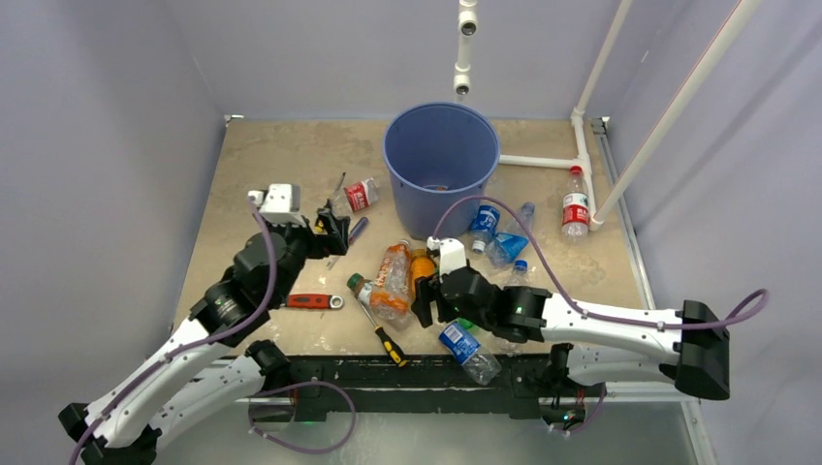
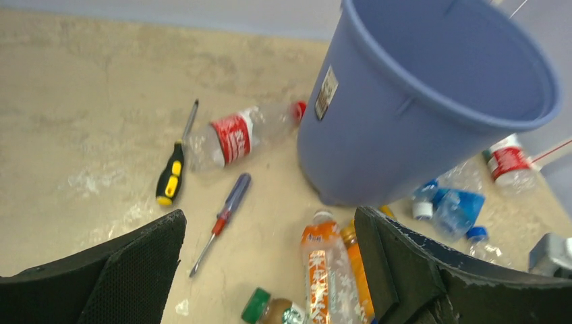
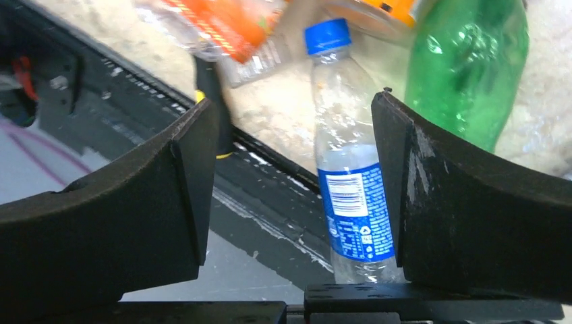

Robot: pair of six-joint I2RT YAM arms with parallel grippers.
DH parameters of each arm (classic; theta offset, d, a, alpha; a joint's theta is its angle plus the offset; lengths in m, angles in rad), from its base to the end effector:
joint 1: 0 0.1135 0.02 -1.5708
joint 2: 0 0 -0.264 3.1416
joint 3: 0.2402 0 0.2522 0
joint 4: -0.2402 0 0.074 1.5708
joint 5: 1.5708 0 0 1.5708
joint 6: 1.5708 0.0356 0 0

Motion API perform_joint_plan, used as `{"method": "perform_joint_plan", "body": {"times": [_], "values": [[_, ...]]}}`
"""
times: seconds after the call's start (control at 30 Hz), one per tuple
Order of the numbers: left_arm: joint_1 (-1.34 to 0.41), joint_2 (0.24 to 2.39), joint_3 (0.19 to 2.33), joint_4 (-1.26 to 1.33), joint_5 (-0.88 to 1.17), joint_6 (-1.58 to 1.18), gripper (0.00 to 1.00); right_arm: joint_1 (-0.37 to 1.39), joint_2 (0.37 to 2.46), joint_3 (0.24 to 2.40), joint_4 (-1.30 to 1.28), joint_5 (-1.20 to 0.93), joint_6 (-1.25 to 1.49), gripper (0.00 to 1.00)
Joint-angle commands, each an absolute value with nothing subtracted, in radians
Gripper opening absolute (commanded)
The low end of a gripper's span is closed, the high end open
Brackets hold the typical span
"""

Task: Put the plastic bottles in the bin
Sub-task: Place the plastic bottle in the trash bin, then pick up the plastic bottle at the center of the board.

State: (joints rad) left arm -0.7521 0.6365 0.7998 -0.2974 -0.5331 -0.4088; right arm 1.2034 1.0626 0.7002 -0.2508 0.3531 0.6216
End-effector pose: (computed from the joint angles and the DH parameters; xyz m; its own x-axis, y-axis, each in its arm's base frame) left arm 0.1171 -0.0847 0.3554 -0.1773 -0.3030 -0.9364 0.1636 0.9291 -0.3316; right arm 0.0940 0.2099 0.2516 -0.6188 -0.0866 -0.7807 -0.5089 0.8013 0.3145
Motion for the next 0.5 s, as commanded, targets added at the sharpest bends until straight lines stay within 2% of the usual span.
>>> {"method": "perform_joint_plan", "body": {"times": [0.0,0.1,0.47], "values": [[-0.749,0.669,0.767,-0.307,-0.502,-0.462,0.94,1.213,1.072,0.733,-0.428,0.530,0.809,0.81],[-0.750,0.701,0.776,-0.322,-0.480,-0.474,0.94,1.210,1.021,0.711,-0.506,0.581,0.898,0.85],[-0.750,0.709,0.763,-0.331,-0.442,-0.505,0.94,1.050,1.081,0.664,-0.441,0.530,0.896,0.88]]}}
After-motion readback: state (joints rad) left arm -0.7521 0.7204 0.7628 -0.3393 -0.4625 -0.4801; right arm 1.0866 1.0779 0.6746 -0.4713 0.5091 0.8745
